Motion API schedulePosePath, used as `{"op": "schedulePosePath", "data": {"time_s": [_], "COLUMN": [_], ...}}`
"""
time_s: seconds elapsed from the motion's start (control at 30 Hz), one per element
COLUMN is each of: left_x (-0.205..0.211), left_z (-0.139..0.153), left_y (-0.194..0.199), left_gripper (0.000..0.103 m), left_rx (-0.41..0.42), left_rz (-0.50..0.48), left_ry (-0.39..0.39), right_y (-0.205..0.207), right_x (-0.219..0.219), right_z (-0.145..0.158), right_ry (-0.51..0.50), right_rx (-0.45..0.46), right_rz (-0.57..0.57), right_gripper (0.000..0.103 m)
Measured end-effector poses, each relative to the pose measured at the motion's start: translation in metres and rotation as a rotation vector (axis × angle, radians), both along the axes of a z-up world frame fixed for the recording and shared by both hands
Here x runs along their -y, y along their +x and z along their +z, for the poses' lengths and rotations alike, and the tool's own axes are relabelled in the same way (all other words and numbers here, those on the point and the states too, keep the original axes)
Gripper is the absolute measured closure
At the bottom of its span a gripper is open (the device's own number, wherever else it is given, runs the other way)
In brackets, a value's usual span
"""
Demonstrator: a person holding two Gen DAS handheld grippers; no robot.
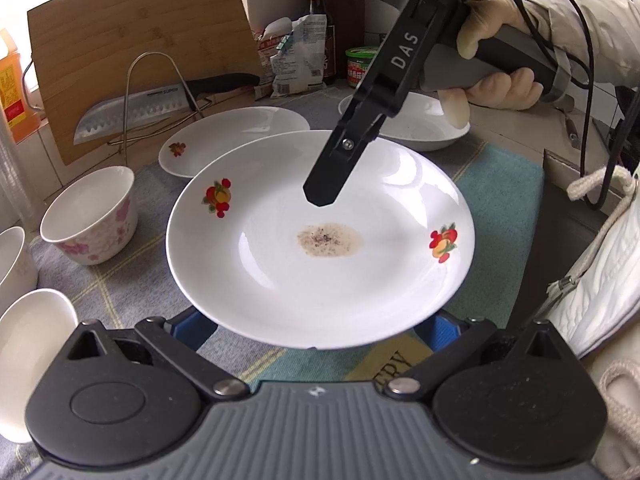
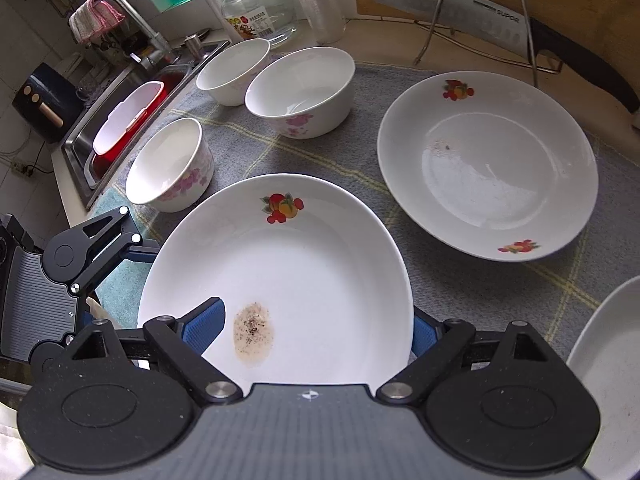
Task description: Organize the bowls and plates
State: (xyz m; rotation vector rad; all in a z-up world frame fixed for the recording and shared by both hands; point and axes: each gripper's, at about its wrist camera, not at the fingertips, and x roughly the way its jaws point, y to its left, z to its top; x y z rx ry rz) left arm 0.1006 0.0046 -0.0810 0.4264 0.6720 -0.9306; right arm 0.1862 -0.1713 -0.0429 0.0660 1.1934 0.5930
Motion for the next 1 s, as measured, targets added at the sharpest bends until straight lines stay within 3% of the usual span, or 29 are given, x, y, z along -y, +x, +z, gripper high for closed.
{"op": "schedulePosePath", "data": {"time_s": [1.0], "left_x": [0.156], "left_z": [0.02], "left_y": [0.022], "left_gripper": [0.001], "left_rx": [0.024], "left_rz": [-0.236], "left_ry": [-0.014], "right_y": [-0.033], "right_x": [0.168], "right_z": [0.025], "right_ry": [-0.036], "right_rx": [0.086], "right_rz": [-0.273], "right_gripper": [0.008]}}
